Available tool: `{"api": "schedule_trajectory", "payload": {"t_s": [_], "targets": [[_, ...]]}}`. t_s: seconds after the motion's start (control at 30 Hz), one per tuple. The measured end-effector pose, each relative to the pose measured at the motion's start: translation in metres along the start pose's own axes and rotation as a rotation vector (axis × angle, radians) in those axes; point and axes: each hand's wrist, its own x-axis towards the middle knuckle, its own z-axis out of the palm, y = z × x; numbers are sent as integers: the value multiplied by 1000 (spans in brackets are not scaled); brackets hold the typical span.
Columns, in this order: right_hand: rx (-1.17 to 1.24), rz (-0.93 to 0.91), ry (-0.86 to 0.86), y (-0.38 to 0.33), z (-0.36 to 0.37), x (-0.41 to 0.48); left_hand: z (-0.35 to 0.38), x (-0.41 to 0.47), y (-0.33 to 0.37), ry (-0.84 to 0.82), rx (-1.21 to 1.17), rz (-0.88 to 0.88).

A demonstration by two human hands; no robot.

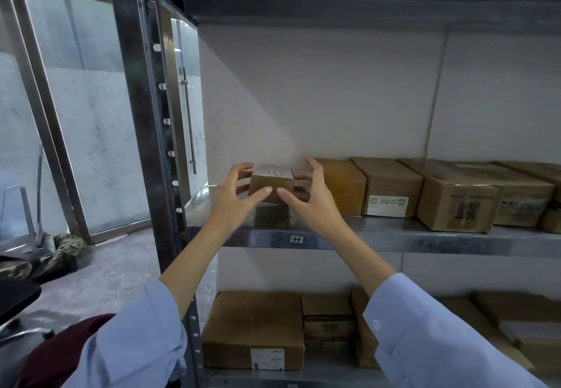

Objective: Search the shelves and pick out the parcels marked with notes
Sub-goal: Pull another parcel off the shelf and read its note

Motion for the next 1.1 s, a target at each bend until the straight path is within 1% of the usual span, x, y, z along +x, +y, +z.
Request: {"api": "schedule_trajectory", "payload": {"t_s": [0.13,0.33,0.6,0.93,1.1], "targets": [[-156,-49,-1,7,2,2,1,0,-8,-32,14,16],[-178,-50,-5,15,6,5,4,-1,-13,-45,60,-2],[-321,-57,3,22,12,10,9,5,-21,-23,182,-12],[-343,-1,-43,22,12,12,9,4,-17,-40,214,-43],[-346,6,-73,17,9,13,8,3,-16,-76,258,-64]]}}
